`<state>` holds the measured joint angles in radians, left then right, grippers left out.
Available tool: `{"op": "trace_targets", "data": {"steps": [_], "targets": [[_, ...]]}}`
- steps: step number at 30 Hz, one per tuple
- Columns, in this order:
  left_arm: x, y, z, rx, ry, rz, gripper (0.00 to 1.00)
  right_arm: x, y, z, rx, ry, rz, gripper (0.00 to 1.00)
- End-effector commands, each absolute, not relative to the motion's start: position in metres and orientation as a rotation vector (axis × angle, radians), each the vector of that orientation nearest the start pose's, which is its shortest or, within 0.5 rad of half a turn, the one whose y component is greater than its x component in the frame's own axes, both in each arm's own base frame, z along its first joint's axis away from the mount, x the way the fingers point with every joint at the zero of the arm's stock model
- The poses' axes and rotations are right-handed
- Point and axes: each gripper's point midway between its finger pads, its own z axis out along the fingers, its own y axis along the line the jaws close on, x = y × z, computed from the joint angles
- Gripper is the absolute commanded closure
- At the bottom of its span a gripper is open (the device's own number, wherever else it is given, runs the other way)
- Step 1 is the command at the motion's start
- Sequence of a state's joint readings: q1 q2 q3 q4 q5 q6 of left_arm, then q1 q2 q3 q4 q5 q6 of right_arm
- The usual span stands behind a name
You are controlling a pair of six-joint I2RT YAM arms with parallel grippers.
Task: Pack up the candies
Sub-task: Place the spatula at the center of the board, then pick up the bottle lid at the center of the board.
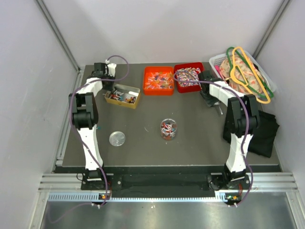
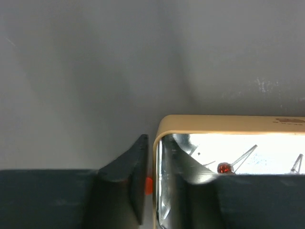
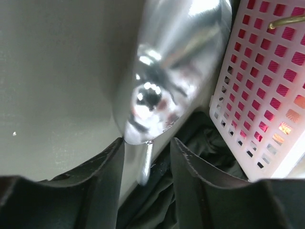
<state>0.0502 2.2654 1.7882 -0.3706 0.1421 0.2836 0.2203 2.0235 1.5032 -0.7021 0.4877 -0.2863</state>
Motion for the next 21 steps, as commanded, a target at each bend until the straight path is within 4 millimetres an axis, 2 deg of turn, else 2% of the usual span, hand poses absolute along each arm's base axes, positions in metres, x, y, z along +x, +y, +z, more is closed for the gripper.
{"op": "trace_targets", "data": {"steps": [1, 6, 9, 13, 14, 17, 19, 20, 21], "targets": [[0.578, 0.011, 0.067, 0.346, 2.326, -0.037, 0.67, 0.433, 0.005, 0.093, -0.529, 2.609, -0.637, 0.55], [0.574, 0.006, 0.076, 0.349, 2.311, -0.069, 0.55, 0.426, 0.006, 0.115, -0.529, 2.6, -0.608, 0.46], [0.568, 0.003, 0.08, 0.354, 2.303, -0.09, 0.41, 0.419, 0.007, 0.135, -0.524, 2.579, -0.578, 0.42], [0.564, -0.003, 0.1, 0.351, 2.268, -0.121, 0.06, 0.405, 0.018, 0.164, -0.601, 2.542, -0.499, 0.36], [0.563, -0.004, 0.101, 0.345, 2.267, -0.13, 0.01, 0.4, 0.024, 0.179, -0.62, 2.501, -0.488, 0.29], [0.564, -0.006, 0.118, 0.339, 2.236, -0.14, 0.01, 0.388, 0.043, 0.197, -0.75, 2.446, -0.441, 0.18], [0.564, -0.008, 0.133, 0.331, 2.21, -0.15, 0.01, 0.378, 0.055, 0.215, -0.821, 2.389, -0.427, 0.16], [0.564, -0.009, 0.139, 0.317, 2.201, -0.159, 0.01, 0.37, 0.071, 0.218, -0.888, 2.363, -0.401, 0.11], [0.562, -0.011, 0.151, 0.315, 2.182, -0.166, 0.01, 0.364, 0.078, 0.23, -0.918, 2.32, -0.385, 0.05]]}}
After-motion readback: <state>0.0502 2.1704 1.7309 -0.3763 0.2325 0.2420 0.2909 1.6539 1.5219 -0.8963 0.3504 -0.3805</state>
